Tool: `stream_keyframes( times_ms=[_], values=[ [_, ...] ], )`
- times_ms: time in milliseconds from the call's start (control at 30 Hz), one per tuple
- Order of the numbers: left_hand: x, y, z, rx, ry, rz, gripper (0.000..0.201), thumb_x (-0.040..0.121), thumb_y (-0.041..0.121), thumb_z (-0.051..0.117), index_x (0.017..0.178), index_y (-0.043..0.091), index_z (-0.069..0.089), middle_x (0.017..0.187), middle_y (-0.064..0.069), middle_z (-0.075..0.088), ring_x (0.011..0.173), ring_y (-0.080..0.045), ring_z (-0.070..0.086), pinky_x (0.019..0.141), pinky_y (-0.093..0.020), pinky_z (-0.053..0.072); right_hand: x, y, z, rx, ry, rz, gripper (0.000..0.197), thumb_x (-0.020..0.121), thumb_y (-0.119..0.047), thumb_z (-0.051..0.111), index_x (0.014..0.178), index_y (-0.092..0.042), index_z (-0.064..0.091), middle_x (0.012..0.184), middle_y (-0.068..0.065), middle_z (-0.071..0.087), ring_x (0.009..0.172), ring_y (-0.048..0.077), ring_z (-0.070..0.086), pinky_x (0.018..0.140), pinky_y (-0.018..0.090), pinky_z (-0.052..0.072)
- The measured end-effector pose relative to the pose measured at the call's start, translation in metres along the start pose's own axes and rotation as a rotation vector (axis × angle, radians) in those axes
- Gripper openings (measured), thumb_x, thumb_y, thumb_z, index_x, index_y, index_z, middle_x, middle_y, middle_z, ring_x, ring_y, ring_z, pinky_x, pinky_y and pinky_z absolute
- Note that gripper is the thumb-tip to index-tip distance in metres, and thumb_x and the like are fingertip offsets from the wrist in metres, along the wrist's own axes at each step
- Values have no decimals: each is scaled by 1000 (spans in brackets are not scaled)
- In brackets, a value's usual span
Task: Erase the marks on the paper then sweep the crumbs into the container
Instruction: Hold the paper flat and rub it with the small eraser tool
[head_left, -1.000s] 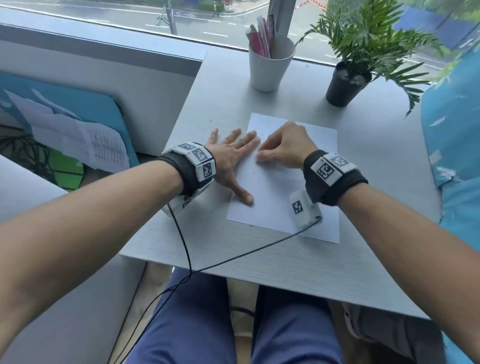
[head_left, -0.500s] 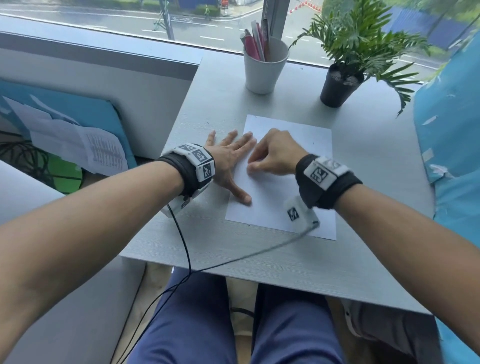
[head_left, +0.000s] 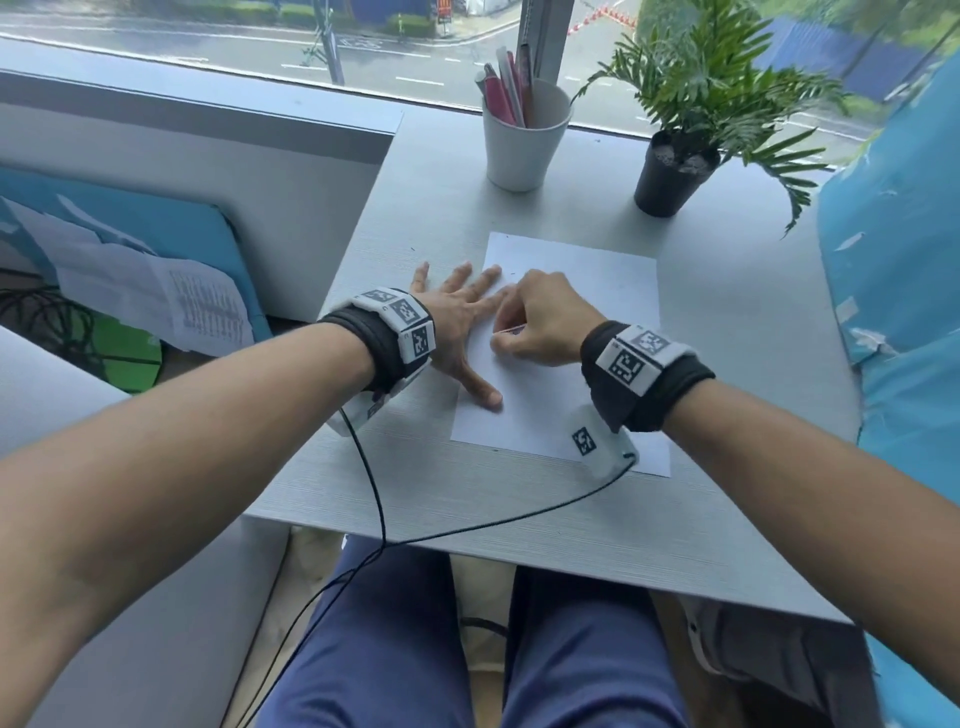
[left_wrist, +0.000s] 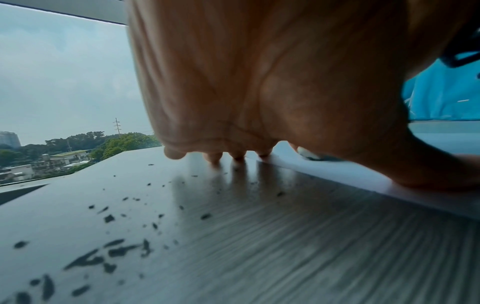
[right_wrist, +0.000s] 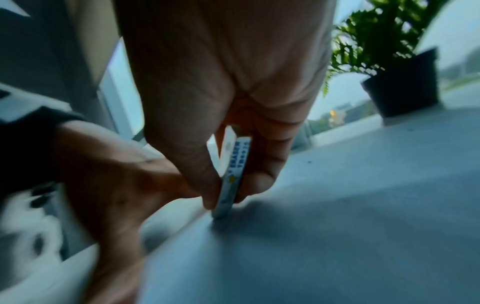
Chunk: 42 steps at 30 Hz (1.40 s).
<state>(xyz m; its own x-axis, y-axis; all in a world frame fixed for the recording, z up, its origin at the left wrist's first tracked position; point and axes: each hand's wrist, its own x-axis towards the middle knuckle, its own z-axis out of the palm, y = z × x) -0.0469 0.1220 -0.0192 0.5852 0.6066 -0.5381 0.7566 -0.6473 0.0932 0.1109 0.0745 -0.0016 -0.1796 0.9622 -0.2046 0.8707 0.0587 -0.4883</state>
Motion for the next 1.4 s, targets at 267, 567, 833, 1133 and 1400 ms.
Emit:
stream_keyframes(
  times_ms=[267,567,833,1133,1400],
  values=[
    [0,4,-4,16,-24,-21,153,42,95,63,153,36,-23,160,6,-32,149,-27,-25,113,-70,-11,-4,1,0,-23,19,-28,10,74,-19,71,78,-15,79,74,1,73,71,13,68,68,26,57],
    [-1,5,-3,-4,-1,-25,152,43,93,66,153,36,-23,161,6,-30,150,-27,-24,113,-71,-8,-8,-3,0,-61,-25,-32,12,76,-19,69,79,-11,78,79,3,73,77,18,68,73,30,57],
    [-1,7,-2,-14,-3,-28,152,45,91,68,153,34,-23,161,5,-31,149,-26,-25,114,-70,-8,-9,-6,6,-117,-36,-62,13,74,-16,64,72,-8,74,75,10,71,69,21,65,62,30,52],
    [4,7,-1,-12,-5,-44,156,41,92,69,153,36,-24,161,5,-31,149,-27,-25,114,-69,-9,-12,0,6,-96,-48,-82,12,72,-17,67,70,-9,74,70,6,72,64,20,66,57,31,53],
    [4,11,-4,8,-19,-55,152,40,91,69,153,41,-20,162,1,-30,149,-31,-23,113,-71,-9,-17,-1,6,-116,-84,-176,7,74,-19,73,78,-13,77,73,1,71,67,15,66,65,29,55]
  ],
)
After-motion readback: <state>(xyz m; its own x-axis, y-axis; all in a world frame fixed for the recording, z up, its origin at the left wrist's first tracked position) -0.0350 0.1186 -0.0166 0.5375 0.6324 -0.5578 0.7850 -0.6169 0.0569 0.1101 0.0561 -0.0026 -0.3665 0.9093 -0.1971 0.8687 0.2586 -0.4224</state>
